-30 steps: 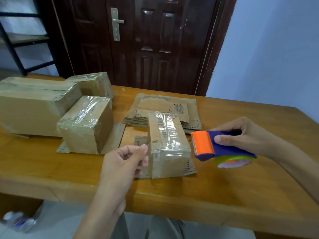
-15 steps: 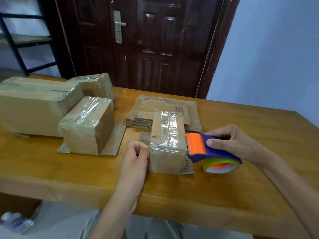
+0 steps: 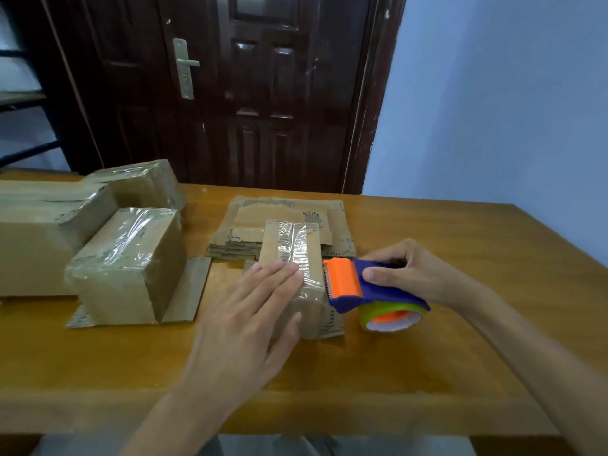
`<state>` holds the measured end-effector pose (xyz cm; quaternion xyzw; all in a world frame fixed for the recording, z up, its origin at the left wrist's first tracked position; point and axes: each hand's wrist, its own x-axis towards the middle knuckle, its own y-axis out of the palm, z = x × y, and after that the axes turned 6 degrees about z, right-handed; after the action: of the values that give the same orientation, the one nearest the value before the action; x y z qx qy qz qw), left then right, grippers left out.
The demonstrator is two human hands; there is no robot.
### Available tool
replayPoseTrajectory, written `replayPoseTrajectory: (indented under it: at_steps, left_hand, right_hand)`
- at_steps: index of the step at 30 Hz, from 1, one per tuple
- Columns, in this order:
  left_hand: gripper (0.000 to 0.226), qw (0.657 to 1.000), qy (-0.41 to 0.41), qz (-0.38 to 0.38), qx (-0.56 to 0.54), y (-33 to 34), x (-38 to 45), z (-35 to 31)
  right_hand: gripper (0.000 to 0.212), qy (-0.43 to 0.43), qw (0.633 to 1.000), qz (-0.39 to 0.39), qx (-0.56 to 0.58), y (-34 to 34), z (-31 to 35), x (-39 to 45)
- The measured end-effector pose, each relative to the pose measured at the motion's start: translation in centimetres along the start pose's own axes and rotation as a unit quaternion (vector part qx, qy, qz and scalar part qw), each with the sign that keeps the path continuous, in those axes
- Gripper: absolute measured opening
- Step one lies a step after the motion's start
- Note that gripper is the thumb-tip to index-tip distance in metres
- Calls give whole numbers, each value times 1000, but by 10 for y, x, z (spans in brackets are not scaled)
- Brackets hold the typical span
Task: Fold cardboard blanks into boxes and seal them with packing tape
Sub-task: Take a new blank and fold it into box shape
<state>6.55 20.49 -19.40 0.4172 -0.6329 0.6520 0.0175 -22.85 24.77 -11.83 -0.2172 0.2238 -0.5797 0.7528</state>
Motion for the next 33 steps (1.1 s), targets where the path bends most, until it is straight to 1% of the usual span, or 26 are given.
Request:
replayPoseTrajectory:
  at_steps: [3,5,6,13,17,22,26,33]
  left_hand:
    - [55,999,-13,12,30,-3,5,1]
    - [53,999,-12,8,38,-1,3,-1]
    - [52,999,-13,7,32,-3,5,-1]
    - [47,999,-10,-29,13,1,4,2]
    - [47,1000,-13,-20,6,0,4,1]
    - [48,1000,-11,-27,10,-1,4,1]
    - [49,999,-10,-33,10,-1,4,0]
    - [50,999,-22,-27,4,-3,5,-2]
  right_hand:
    - [38,4,1000,-4,8,-4,-2,-3]
    - [43,5,1000,-25,17,-6,-4,-6]
    - [42,4,999,-33,18,-7,-6,-8]
    - [21,-22,999,-35,29,-4,-12,-21]
    - [30,-9,999,-40,17,-3,-6,-26]
    - [27,-1,999,-50,-3,-4,-2,-34]
    - [31,19,998,-50,-42,-5,7,-37]
    - [38,67,982,-38,-172,-10,34,-27]
